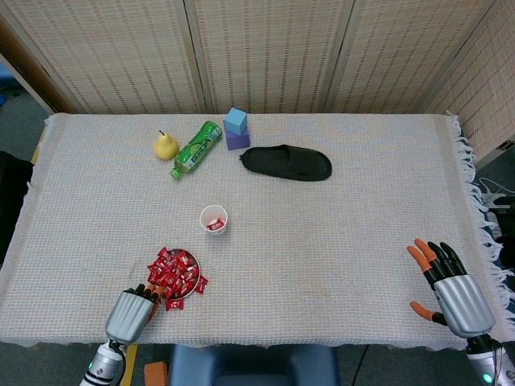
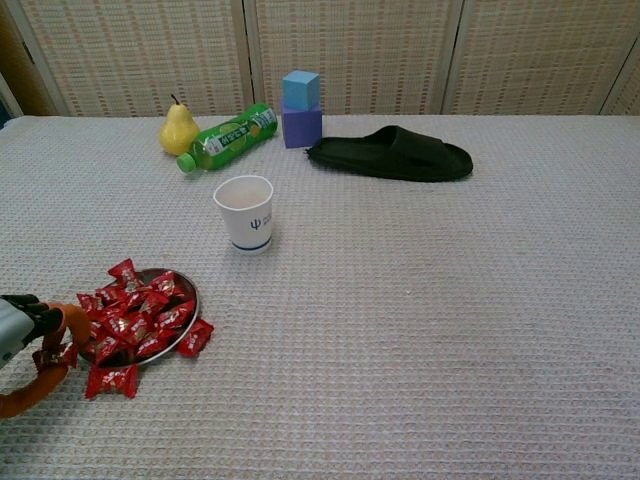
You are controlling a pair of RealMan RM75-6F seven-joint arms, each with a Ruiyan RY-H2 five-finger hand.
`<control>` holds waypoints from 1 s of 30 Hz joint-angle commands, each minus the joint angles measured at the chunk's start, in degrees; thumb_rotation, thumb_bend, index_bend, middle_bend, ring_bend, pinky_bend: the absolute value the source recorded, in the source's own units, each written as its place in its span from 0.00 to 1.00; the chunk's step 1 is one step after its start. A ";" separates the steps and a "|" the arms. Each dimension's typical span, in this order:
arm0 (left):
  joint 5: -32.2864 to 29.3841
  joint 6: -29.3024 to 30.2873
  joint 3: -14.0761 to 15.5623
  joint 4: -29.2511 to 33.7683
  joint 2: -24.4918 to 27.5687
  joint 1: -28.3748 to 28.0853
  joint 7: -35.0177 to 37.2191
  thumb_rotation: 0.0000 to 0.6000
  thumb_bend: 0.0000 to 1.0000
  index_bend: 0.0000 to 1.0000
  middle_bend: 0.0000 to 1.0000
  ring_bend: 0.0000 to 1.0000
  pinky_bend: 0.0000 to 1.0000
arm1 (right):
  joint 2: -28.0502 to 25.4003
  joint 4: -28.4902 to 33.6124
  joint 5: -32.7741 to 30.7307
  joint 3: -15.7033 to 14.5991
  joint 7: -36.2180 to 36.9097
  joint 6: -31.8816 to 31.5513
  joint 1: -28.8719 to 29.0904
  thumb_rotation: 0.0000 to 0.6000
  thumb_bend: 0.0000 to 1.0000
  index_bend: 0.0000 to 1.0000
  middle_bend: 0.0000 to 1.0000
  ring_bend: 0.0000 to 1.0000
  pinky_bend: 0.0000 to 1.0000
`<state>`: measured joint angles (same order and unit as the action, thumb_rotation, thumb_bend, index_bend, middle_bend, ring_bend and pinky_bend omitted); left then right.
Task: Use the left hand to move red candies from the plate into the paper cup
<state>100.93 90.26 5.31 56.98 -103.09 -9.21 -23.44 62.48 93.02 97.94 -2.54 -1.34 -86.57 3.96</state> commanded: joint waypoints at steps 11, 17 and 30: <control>-9.65 -13.24 -12.56 28.54 11.89 -10.78 2.59 1.00 0.42 0.51 0.55 0.57 0.90 | 0.34 0.22 -3.31 1.42 -0.54 1.39 0.43 1.00 0.04 0.00 0.00 0.00 0.00; -13.12 -19.15 -16.14 31.68 11.82 -15.24 0.66 1.00 0.42 0.50 0.55 0.57 0.91 | 0.36 0.32 -5.25 2.26 -0.55 2.04 0.62 1.00 0.04 0.00 0.00 0.00 0.00; -26.35 -34.30 -27.64 16.95 -0.13 -34.54 -6.79 1.00 0.43 0.50 0.54 0.57 0.92 | 0.17 0.12 -10.86 4.36 -0.16 4.96 1.57 1.00 0.04 0.00 0.00 0.00 0.00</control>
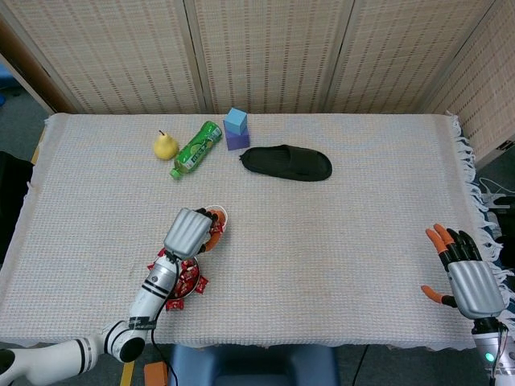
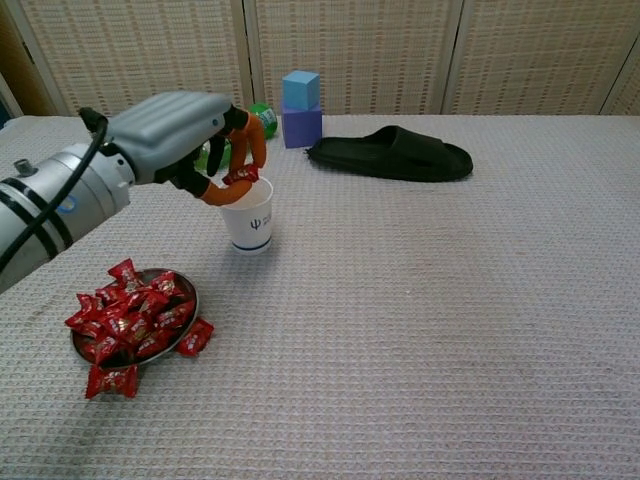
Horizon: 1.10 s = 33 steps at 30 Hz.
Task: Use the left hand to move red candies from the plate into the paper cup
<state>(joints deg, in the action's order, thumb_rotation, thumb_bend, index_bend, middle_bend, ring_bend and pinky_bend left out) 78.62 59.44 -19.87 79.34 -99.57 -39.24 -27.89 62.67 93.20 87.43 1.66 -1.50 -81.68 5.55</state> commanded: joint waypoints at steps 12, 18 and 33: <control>-6.01 -2.47 -0.38 -14.24 -7.08 -8.67 -3.29 1.00 0.43 0.47 0.52 0.57 0.92 | -0.37 -0.24 -0.76 0.20 0.64 -0.02 -0.22 1.00 0.04 0.00 0.00 0.00 0.00; -6.31 -1.07 0.89 -13.21 -5.34 -8.35 -3.77 1.00 0.43 0.46 0.51 0.57 0.92 | -0.33 -0.14 -0.50 0.02 0.50 0.27 -0.08 1.00 0.04 0.00 0.00 0.00 0.00; -9.49 1.39 3.78 -9.82 -3.15 -8.08 -11.62 1.00 0.43 0.15 0.36 0.53 0.93 | -0.46 0.10 0.06 -0.11 0.65 -0.44 -0.35 1.00 0.04 0.00 0.00 0.00 0.00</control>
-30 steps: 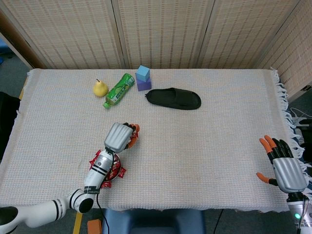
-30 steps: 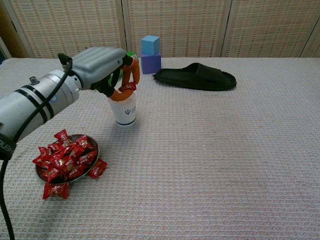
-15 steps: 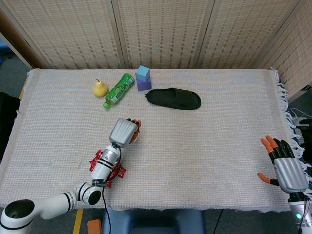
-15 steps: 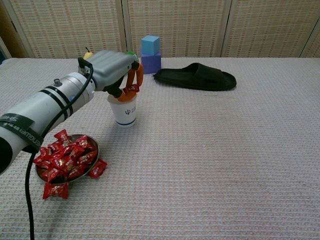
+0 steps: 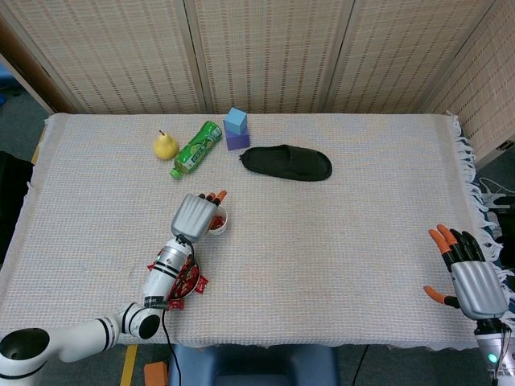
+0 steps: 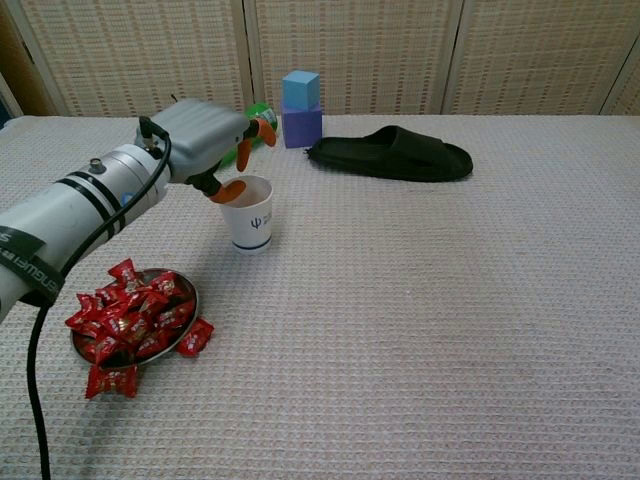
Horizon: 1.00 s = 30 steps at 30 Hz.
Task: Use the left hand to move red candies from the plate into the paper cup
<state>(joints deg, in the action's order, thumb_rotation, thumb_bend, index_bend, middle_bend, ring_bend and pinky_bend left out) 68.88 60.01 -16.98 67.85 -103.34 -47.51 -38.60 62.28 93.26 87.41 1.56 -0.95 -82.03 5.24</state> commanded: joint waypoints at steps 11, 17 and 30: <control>13.44 14.94 15.46 24.17 10.59 11.81 1.24 1.00 0.42 0.18 0.37 0.55 0.94 | -1.02 -0.08 3.81 -1.39 2.63 -1.74 -0.52 1.00 0.04 0.00 0.00 0.00 0.00; 21.11 22.55 26.38 25.49 12.31 20.58 1.96 1.00 0.41 0.19 0.41 0.56 0.95 | -1.47 -0.42 7.39 -2.72 4.11 -3.81 -1.15 1.00 0.04 0.00 0.00 0.00 0.00; 28.77 31.37 33.08 7.77 5.93 34.49 3.82 1.00 0.41 0.27 0.43 0.57 0.96 | -1.73 -1.03 12.44 -4.80 4.96 -6.43 -1.92 1.00 0.04 0.00 0.00 0.00 0.00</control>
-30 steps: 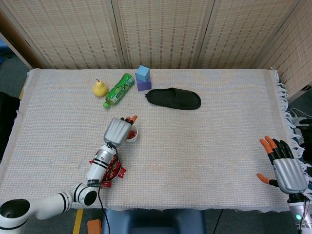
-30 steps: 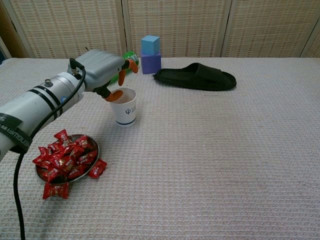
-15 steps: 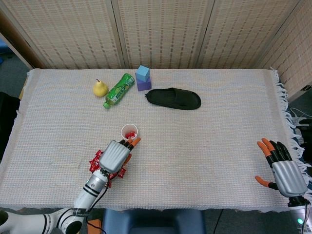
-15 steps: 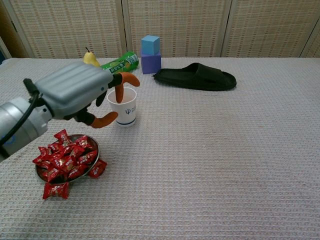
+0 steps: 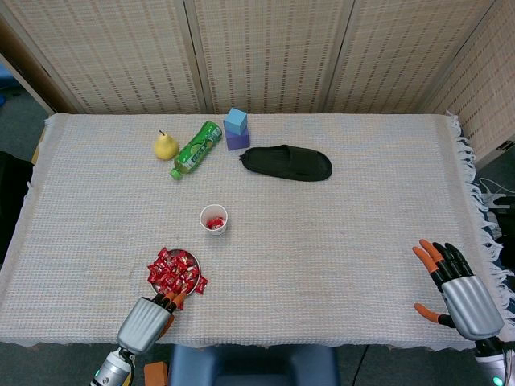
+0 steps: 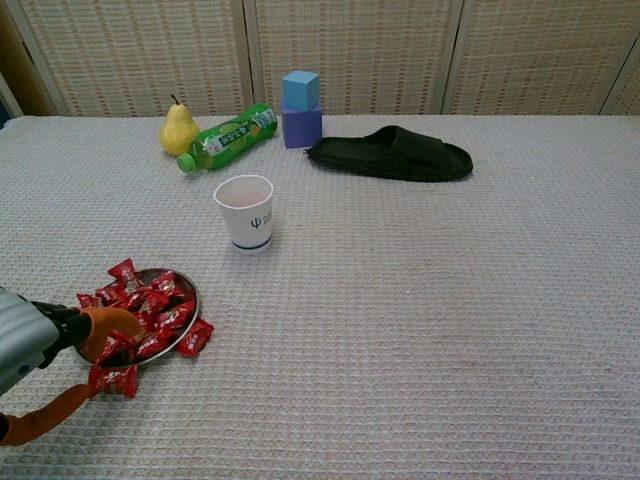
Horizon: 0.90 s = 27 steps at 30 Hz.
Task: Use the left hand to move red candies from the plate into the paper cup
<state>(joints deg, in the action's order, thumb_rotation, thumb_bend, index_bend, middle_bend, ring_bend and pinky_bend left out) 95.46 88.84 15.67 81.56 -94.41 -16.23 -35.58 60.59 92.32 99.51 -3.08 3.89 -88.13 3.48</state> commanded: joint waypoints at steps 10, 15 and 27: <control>5.41 4.41 -1.71 -15.99 -7.66 6.56 1.41 1.00 0.41 0.28 0.42 0.57 0.96 | 0.02 -0.35 1.03 -0.42 0.06 -0.71 -0.22 1.00 0.04 0.00 0.00 0.00 0.00; 6.58 5.30 -2.92 -19.58 -9.55 7.52 2.61 1.00 0.41 0.28 0.40 0.57 0.95 | -0.05 -0.10 1.07 -0.49 -0.24 -0.68 -0.24 1.00 0.04 0.00 0.00 0.00 0.00; 6.60 1.02 -5.51 -24.95 -14.59 7.20 3.37 1.00 0.41 0.32 0.39 0.58 0.95 | -0.14 0.20 0.80 -0.60 -0.54 -0.08 -0.10 1.00 0.04 0.00 0.00 0.00 0.00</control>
<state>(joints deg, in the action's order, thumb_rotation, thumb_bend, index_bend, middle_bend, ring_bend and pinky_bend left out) 101.97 90.02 10.56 57.09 -108.57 -8.87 -32.12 60.46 92.52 100.31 -3.69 3.35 -88.21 3.37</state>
